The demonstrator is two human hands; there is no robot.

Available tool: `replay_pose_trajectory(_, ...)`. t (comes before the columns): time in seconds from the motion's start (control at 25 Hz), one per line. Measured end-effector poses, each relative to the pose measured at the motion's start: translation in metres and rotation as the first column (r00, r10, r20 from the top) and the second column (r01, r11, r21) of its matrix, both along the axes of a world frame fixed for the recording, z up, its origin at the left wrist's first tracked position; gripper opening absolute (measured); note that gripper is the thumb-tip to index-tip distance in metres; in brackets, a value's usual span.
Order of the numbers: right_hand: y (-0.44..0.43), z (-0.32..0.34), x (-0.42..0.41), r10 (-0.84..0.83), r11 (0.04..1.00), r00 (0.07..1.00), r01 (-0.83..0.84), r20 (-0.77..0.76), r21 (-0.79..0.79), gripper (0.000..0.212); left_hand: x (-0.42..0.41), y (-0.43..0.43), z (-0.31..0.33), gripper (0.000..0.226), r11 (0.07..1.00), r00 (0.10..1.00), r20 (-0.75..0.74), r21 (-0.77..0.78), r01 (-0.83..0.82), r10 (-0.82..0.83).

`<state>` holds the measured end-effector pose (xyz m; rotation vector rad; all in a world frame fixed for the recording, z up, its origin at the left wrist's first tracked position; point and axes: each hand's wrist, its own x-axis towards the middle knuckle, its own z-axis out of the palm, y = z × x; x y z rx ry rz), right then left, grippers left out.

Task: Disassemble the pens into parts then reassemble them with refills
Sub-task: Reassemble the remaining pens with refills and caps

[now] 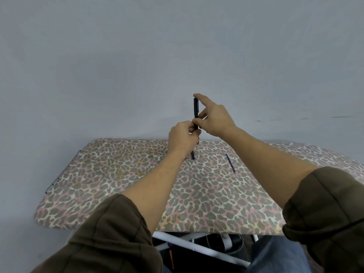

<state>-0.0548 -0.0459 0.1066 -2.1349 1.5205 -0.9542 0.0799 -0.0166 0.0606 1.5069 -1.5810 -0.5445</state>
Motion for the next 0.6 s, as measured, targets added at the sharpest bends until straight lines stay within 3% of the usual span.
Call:
replay_pose_trajectory(0.28,-0.006,0.006,-0.003,-0.036,0.998,0.998,0.038,0.044,-0.048,0.068,-0.005,-0.005,0.009,0.008,0.999,0.999,0.001,0.008,0.052,-0.052)
replay_pose_trajectory(0.6,-0.005,0.001,-0.005,-0.099,0.995,0.992,0.101,0.083,-0.017,0.069,-0.006,-0.007,0.008,0.014,0.999,0.998,0.026,0.015,0.048,-0.049)
